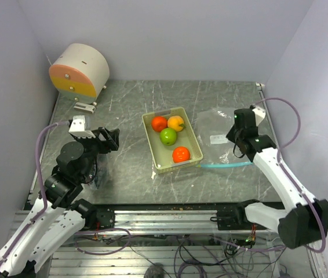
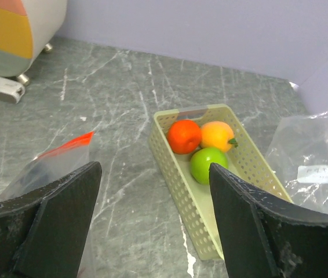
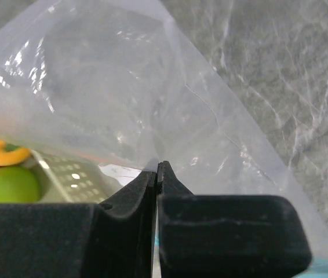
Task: Place the food in the zip-top bag and seal the zipper
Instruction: Pick up the zipper food storage bag at the center of the board, then open the zipper of the food storage bag.
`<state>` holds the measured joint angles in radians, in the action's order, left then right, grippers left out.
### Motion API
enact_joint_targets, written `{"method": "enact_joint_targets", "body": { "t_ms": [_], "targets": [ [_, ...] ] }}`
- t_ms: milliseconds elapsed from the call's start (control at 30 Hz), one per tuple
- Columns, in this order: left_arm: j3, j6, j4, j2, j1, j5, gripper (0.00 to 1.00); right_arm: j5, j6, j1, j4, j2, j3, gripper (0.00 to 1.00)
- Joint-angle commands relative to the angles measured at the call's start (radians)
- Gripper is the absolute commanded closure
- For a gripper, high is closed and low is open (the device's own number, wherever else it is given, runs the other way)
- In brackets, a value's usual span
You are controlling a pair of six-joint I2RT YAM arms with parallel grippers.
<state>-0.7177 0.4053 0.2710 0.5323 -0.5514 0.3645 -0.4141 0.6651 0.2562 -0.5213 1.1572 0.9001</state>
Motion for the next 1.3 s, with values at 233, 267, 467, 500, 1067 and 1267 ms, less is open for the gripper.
{"method": "enact_joint_targets", "body": {
  "t_ms": [233, 267, 467, 500, 1067, 1267],
  "targets": [
    [0.092, 0.062, -0.243, -0.035, 0.002, -0.181, 0.0, 0.123, 0.099, -0.005, 0.037, -0.232, 0.18, 1.0],
    [0.105, 0.065, -0.264, -0.043, 0.002, -0.2, 0.01, 0.146, 0.128, -0.006, 0.04, -0.242, 0.192, 1.0],
    [0.183, 0.115, -0.428, -0.079, 0.003, -0.314, 0.0, 0.303, 0.384, -0.006, 0.126, -0.296, 0.202, 1.0],
    [0.2, 0.13, -0.465, -0.078, 0.003, -0.339, 0.01, 0.323, 0.445, -0.006, 0.15, -0.309, 0.187, 1.0],
    [0.4, 0.226, -1.429, 0.354, -0.068, -0.571, 0.12, 0.6, 0.939, -0.001, 0.643, -0.277, 0.001, 1.0],
    [0.342, 0.06, -1.503, 0.508, -0.263, -0.405, 0.0, 0.601, 0.946, 0.0, 0.673, -0.256, 0.018, 1.0]
  ]
}}
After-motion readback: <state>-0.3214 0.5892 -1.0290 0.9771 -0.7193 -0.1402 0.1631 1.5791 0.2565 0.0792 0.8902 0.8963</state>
